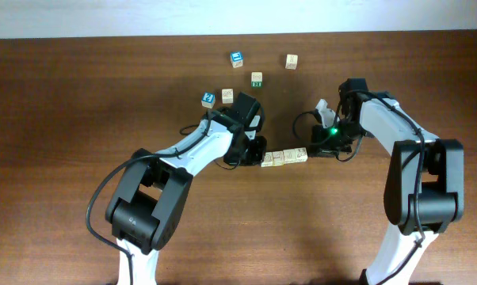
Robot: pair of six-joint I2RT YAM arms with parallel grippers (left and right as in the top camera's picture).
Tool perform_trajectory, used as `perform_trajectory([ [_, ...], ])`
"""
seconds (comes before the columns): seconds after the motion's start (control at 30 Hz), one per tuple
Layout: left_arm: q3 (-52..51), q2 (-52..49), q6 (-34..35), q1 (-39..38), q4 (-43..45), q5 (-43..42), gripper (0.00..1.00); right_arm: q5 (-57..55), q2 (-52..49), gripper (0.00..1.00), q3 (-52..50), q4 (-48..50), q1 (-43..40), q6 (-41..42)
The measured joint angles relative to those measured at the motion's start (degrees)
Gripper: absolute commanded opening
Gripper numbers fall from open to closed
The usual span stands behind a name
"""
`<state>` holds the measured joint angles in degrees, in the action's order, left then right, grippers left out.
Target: Rotate 4 blocks
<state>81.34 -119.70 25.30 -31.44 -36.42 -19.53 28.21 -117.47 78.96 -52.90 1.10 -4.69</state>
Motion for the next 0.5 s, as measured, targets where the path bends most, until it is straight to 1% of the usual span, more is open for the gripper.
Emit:
perform_trajectory([
  [0.13, 0.0, 0.0, 0.7, -0.1, -0.5, 0.5, 0.00, -0.5, 0.0, 0.04, 0.0, 0.0, 0.0, 1.6],
  [0.5, 0.0, 0.0, 0.4, -0.1, 0.6, -0.2, 0.00, -1.0, 0.0, 0.04, 0.0, -1.6, 0.0, 1.7],
])
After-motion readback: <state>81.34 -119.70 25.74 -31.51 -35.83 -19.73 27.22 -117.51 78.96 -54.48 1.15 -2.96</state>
